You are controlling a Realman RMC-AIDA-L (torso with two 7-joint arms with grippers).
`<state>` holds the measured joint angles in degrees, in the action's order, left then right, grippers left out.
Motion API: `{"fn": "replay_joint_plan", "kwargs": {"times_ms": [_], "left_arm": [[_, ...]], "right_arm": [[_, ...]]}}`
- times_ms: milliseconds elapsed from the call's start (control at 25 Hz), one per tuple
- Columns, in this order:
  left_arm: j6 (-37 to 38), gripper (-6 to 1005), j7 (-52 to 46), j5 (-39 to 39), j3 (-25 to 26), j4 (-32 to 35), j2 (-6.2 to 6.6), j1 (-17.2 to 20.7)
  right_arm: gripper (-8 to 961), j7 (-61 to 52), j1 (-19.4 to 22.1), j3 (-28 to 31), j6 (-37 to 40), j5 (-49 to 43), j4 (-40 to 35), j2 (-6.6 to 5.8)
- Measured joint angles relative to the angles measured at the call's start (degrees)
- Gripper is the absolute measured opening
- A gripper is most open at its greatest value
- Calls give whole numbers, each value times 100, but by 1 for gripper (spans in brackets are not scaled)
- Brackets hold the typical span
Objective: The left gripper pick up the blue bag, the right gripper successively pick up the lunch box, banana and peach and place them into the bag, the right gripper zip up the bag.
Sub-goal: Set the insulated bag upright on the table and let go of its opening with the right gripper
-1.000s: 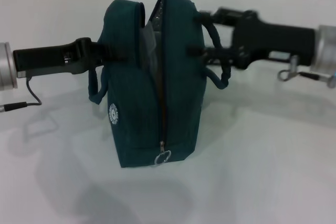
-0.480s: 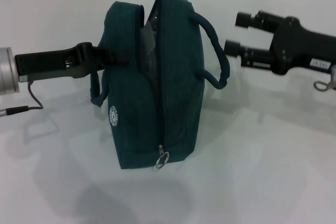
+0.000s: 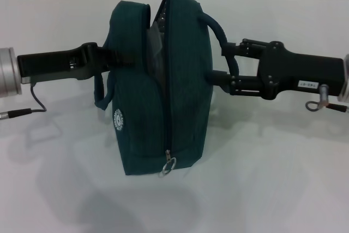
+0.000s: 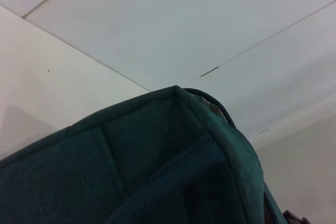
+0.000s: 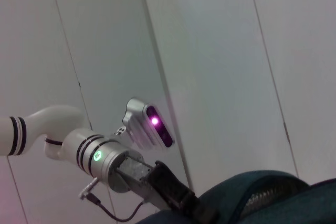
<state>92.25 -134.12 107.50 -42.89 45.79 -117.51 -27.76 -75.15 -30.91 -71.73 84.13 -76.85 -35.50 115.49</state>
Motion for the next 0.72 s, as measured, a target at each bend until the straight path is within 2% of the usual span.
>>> {"fn": "replay_joint_plan", "kwargs": {"times_ms": [360, 720], "left_arm": [[-41, 33, 0, 0, 0, 0, 0, 4], [-41, 33, 0, -1, 0, -9, 0, -8]], "right_arm": [[722, 0, -54, -311, -306, -9, 62, -14], [359, 27, -98, -416, -299, -153, 49, 7]]}}
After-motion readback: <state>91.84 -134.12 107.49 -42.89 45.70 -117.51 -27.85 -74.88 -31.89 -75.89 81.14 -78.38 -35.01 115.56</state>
